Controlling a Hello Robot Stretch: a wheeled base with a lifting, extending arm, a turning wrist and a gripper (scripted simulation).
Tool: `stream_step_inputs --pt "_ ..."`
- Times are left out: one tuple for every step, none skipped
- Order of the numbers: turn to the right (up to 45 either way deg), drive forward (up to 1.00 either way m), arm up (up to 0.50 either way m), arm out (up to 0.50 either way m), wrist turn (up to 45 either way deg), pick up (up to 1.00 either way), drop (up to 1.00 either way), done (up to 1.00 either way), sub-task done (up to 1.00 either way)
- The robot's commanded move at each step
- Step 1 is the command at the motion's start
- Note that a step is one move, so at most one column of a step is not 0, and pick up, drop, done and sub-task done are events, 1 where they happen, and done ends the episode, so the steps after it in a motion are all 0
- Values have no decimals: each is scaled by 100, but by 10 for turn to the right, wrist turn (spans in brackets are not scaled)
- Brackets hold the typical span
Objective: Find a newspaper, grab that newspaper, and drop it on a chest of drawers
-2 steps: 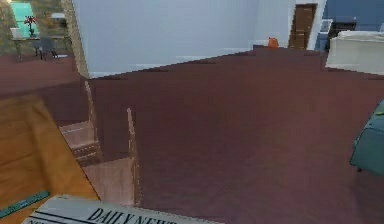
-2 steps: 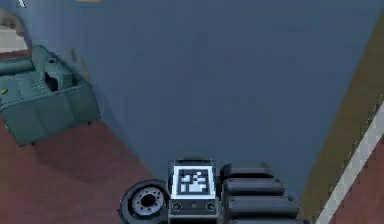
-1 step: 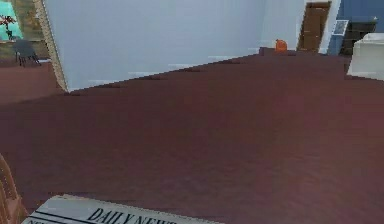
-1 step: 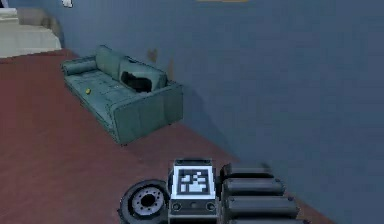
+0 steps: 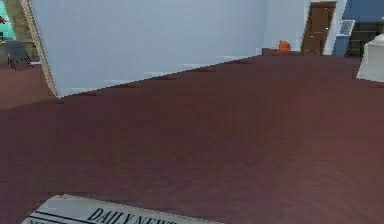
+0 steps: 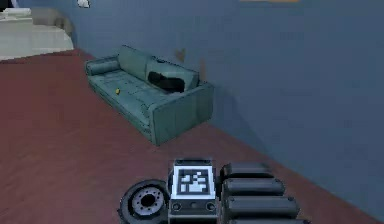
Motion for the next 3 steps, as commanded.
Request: stream_step_inputs --pt "-360 0 0 0 0 0 0 0 0" --pt "0 100 0 0 0 0 0 0 0" --pt "-60 0 0 0 0 0 0 0 0"
